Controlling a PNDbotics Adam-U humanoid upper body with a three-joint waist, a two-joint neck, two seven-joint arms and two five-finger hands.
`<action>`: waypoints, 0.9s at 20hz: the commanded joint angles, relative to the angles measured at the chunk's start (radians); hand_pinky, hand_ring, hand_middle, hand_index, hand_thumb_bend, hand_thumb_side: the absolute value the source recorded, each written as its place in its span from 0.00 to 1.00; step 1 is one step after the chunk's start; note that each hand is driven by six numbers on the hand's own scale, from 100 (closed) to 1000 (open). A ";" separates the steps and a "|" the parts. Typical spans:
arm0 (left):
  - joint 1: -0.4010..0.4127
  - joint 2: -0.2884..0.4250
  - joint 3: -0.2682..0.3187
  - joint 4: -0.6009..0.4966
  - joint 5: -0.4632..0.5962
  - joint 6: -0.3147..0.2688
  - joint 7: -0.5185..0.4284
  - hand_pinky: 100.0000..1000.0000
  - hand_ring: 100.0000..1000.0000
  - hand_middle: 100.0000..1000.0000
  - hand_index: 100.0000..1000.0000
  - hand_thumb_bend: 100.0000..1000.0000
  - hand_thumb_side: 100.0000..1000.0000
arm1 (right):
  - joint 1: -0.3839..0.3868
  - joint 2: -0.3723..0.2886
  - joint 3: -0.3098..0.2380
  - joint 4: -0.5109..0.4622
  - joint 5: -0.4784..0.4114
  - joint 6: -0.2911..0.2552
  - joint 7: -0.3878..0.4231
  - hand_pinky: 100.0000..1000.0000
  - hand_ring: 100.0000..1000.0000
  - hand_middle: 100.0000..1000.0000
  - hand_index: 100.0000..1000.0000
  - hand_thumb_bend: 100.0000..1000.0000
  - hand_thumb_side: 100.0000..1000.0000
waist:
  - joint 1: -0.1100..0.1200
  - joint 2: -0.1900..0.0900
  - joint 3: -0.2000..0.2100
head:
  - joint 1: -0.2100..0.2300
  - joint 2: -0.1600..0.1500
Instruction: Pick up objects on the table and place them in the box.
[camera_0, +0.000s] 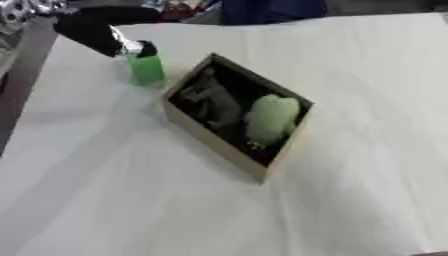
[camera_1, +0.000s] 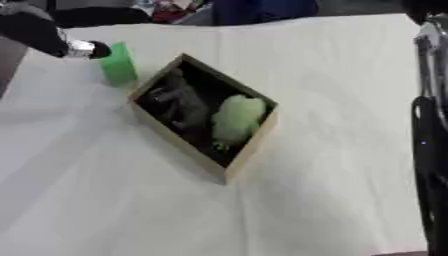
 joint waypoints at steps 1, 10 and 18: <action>-0.045 0.009 0.013 0.087 -0.008 0.001 -0.016 0.85 0.93 0.84 0.99 0.66 0.64 | -0.029 -0.012 -0.003 -0.007 0.003 -0.004 0.001 1.00 0.95 0.83 0.86 0.01 0.78 | 0.000 -0.014 -0.004 | 0.009 -0.022; -0.096 -0.016 0.007 0.229 -0.007 -0.039 -0.027 0.86 0.94 0.86 0.99 0.66 0.65 | -0.054 -0.021 -0.002 0.006 0.003 -0.011 0.004 1.00 0.95 0.83 0.85 0.00 0.80 | 0.004 0.013 -0.023 | 0.037 -0.064; -0.090 -0.021 0.008 0.261 0.010 -0.048 -0.037 0.85 0.92 0.85 0.97 0.60 0.67 | -0.060 -0.024 -0.005 0.013 0.000 -0.012 0.004 1.00 0.94 0.83 0.85 0.00 0.81 | 0.004 0.026 -0.029 | 0.053 -0.068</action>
